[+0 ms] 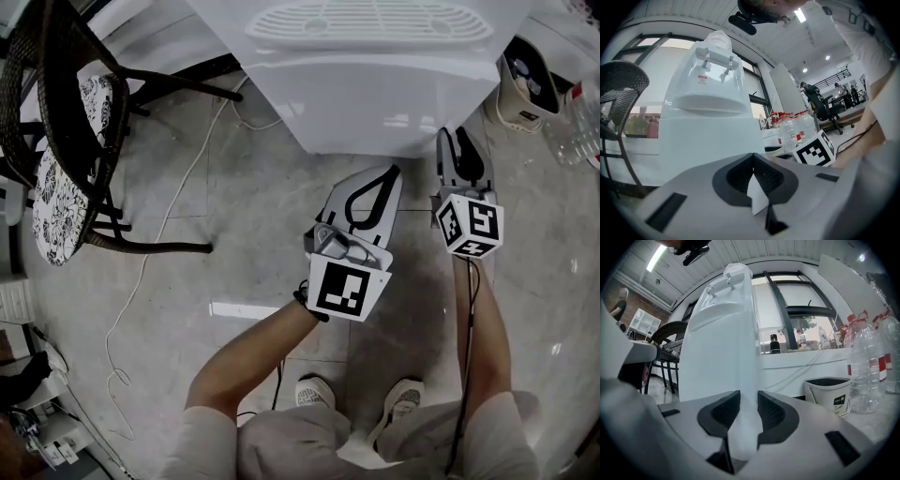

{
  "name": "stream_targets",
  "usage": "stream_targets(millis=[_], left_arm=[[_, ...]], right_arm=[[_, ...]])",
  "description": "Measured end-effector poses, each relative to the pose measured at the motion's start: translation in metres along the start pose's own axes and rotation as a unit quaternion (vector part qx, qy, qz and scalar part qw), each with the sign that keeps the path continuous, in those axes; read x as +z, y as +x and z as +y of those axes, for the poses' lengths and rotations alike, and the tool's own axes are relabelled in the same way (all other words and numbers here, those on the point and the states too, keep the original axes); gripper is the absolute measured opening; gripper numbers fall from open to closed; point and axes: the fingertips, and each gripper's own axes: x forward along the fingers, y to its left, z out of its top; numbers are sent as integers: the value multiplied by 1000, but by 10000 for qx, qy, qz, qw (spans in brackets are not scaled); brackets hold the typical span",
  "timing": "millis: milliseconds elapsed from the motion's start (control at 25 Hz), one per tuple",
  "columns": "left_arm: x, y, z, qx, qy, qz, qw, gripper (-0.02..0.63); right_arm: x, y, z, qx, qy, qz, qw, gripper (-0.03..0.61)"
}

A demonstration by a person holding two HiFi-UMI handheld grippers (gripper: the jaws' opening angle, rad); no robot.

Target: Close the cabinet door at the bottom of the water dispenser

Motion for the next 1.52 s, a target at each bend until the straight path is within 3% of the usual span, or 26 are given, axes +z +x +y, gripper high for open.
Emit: stream_targets(millis=[600, 1160, 1360, 1520], left_arm=[[13, -2, 3, 50, 104, -119, 9999, 8], [11, -13, 19, 278, 57, -52, 9996, 8], [11, -19, 25, 414, -98, -88, 9991, 8], [-3, -30, 42, 809, -545, 27, 9952, 8]], right_arm=[[2, 13, -6, -192, 87, 54, 9998, 120], [6, 20, -5, -114, 199, -49, 9997, 120], [14, 11, 13, 63, -3, -220, 9997, 52], [19, -6, 11, -76, 140, -329, 9993, 23]])
